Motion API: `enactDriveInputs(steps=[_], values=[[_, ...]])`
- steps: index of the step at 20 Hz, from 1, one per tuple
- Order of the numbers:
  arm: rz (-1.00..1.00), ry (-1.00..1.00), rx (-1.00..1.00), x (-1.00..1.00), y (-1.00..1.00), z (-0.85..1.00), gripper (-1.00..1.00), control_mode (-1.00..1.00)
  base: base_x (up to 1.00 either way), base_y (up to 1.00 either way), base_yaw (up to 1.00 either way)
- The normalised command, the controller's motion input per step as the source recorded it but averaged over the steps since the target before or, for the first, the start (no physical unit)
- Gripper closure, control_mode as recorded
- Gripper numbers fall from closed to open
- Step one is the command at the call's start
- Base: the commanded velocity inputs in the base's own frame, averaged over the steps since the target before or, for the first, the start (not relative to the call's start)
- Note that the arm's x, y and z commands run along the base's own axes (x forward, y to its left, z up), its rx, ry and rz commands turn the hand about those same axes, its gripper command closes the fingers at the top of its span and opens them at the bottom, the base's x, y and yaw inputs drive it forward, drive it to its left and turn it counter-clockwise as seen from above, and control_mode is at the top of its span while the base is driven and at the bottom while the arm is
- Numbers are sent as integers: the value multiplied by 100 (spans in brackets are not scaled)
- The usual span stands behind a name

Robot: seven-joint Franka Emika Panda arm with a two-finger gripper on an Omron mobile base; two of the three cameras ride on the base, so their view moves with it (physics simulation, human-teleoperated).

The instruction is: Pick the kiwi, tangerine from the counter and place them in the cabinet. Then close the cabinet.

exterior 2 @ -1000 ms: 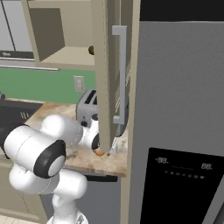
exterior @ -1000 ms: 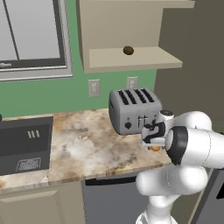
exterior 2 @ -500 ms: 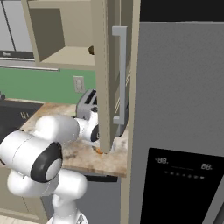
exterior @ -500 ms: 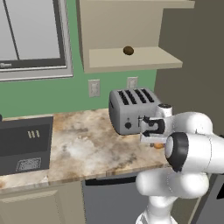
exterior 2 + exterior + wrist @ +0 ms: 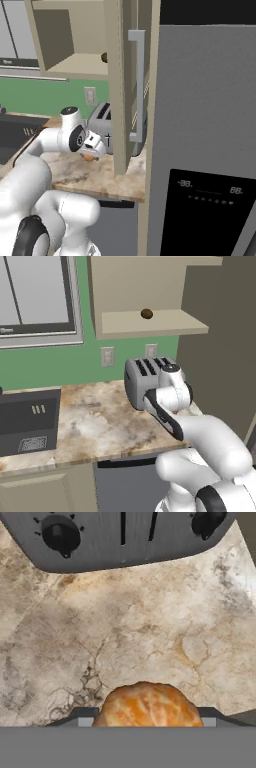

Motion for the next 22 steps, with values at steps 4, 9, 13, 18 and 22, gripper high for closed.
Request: enactDriveInputs(steps=[4, 9, 13, 18, 22], values=[[0, -19, -18, -10, 78, 100, 100, -100, 0, 0, 0], [0, -29, -15, -8, 39, 100, 100, -100, 0, 0, 0], [0, -27, -6, -1, 1, 100, 100, -100, 0, 0, 0], [1, -28, 0, -1, 0, 100, 100, -100, 0, 0, 0], [8, -20, 0, 0, -8, 100, 100, -100, 0, 0, 0]])
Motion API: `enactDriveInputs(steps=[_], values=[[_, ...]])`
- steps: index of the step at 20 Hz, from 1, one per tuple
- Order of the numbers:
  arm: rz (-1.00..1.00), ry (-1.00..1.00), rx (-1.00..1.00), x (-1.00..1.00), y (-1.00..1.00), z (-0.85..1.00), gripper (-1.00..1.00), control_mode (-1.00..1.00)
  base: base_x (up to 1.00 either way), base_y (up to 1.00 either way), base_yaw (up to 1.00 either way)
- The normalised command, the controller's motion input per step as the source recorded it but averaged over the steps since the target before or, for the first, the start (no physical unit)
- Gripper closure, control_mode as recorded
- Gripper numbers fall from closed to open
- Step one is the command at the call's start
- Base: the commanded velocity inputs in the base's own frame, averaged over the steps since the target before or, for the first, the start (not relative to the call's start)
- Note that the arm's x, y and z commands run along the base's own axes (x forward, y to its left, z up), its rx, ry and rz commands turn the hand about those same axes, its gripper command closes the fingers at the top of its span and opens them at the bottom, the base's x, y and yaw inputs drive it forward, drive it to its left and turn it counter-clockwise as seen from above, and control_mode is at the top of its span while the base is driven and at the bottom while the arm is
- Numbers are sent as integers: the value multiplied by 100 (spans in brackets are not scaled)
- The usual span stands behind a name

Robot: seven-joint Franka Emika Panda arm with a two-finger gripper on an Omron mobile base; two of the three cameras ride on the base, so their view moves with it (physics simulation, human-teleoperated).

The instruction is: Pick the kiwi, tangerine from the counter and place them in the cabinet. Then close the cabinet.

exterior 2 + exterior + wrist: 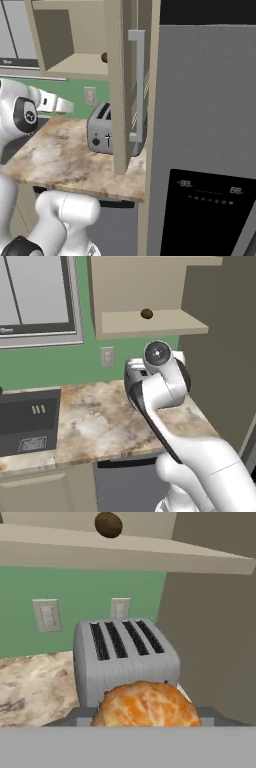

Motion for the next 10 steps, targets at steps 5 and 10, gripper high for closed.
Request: enactDriveInputs(steps=[5, 10], values=[[9, -4, 0, 0, -9, 100, 100, -100, 0, 0, 0], [10, -2, 5, 5, -2, 100, 100, -100, 0, 0, 0]])
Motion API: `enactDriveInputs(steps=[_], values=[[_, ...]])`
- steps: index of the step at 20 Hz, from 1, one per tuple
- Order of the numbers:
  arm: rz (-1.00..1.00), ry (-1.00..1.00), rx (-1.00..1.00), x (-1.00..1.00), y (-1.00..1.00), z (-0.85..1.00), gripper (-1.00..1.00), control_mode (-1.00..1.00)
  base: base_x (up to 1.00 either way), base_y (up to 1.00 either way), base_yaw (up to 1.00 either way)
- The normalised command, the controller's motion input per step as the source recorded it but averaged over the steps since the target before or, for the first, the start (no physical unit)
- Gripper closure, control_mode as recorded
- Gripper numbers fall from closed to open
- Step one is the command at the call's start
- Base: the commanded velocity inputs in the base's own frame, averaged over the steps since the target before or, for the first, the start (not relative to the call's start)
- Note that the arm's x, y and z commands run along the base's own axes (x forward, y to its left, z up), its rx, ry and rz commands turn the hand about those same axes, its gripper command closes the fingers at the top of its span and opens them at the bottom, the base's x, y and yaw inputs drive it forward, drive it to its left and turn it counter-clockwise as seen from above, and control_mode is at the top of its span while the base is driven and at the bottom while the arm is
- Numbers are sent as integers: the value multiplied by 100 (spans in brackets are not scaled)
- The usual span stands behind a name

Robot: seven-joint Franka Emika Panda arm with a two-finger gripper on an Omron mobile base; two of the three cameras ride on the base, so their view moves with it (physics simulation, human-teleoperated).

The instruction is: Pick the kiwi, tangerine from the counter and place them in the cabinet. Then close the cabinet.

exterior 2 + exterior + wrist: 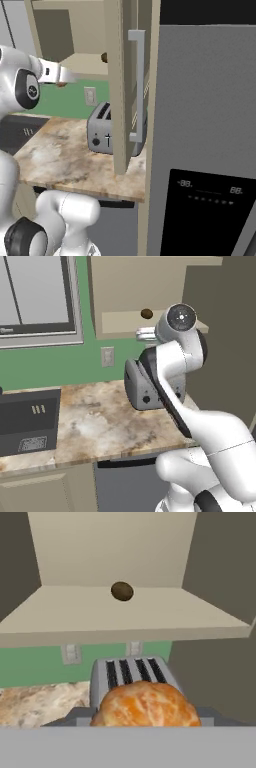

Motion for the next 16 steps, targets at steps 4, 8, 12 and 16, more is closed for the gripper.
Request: enactDriveInputs(steps=[4, 8, 12, 16], values=[[6, 0, 7, 16, 0, 98, 100, -100, 0, 0, 0], [1, -2, 6, 35, 0, 43, 100, -100, 0, 0, 0], [0, 0, 7, 72, 0, -3, 100, -100, 0, 0, 0], [0, 0, 3, 89, 0, -23, 100, -100, 0, 0, 0]])
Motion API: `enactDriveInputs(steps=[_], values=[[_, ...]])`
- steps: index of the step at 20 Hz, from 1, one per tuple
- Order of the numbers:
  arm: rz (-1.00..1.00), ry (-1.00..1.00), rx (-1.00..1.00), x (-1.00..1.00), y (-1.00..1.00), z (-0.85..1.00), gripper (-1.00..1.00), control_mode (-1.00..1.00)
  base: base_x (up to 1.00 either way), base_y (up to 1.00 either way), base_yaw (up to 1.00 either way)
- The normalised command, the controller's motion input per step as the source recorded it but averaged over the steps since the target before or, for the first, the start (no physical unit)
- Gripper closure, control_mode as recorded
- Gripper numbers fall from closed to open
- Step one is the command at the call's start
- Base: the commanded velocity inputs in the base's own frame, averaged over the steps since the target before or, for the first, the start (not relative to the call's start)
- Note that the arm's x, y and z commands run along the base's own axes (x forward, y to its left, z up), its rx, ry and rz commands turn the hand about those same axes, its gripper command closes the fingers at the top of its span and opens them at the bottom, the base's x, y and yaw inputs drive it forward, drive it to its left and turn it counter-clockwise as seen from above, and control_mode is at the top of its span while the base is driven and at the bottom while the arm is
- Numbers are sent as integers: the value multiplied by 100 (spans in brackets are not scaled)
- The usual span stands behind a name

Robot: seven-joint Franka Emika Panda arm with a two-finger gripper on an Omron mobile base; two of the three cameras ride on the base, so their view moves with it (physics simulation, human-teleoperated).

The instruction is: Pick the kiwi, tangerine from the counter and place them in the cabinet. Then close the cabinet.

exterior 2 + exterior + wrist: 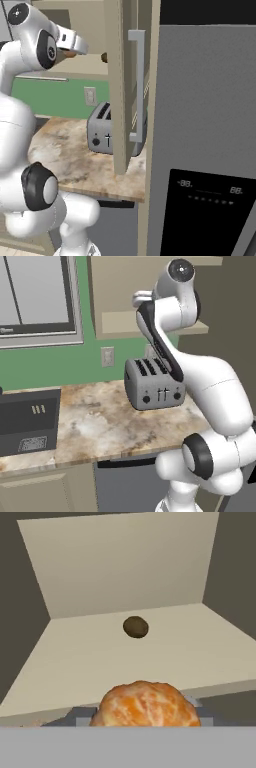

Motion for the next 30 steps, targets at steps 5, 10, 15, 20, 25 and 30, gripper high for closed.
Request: enactDriveInputs(steps=[5, 10, 15, 20, 25, 30], values=[[0, 0, 4, 92, 0, -23, 100, -100, 0, 0, 0], [0, 0, 7, 85, -1, -34, 100, -100, 0, 0, 0], [3, -3, 8, 65, 0, -43, 100, -100, 0, 0, 0], [5, -6, 5, 52, 0, -39, 100, -100, 0, 0, 0], [3, -4, 0, 52, 0, -26, 100, -100, 0, 0, 0], [1, 0, 0, 60, 0, -16, 100, -100, 0, 0, 0]])
